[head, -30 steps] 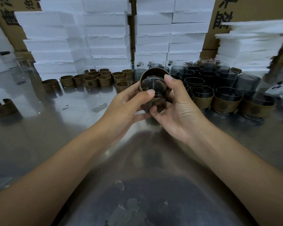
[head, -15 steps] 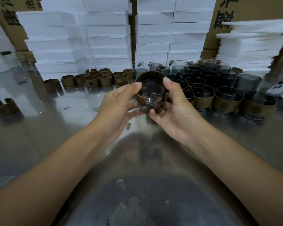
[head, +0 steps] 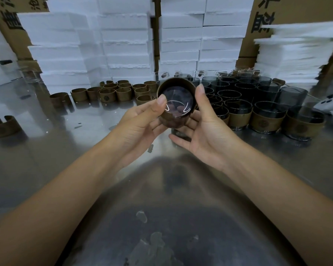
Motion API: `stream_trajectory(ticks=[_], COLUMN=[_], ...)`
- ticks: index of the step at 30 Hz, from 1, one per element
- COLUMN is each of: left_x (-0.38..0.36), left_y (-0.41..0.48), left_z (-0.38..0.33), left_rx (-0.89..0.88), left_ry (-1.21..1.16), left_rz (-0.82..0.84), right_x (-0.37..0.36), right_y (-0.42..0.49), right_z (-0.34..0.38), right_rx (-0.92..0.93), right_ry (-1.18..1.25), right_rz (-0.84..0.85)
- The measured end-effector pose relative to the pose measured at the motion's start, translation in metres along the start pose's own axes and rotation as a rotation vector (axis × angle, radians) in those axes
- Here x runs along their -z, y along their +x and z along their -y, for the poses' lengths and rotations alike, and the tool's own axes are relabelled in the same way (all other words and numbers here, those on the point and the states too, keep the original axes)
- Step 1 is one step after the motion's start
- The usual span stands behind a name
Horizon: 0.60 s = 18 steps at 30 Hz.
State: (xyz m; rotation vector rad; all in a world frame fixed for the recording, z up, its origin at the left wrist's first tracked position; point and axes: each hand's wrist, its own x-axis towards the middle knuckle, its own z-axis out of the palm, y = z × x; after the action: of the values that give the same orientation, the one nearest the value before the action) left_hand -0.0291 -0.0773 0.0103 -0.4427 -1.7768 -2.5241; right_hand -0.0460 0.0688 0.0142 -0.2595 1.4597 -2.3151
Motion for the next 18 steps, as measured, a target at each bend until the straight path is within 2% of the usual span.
stream_trajectory(ticks=[9,18], left_x=[0.0084,0.0081], left_y=[0.0013,0.0029], left_z=[0.0057,0.0079], left_rx=[0.025,-0.031], left_ry=[0.147,0.129], left_rz=[-0.026,-0.049], right_x=[-0.0015,-0.0006], right_y=[-0.0003,-0.0015], right_z=[0.0025,0.0049], right_rx=[-0.068,-0.095], right_ry=[0.052,0.174], right_rz=[-0.069,-0.059])
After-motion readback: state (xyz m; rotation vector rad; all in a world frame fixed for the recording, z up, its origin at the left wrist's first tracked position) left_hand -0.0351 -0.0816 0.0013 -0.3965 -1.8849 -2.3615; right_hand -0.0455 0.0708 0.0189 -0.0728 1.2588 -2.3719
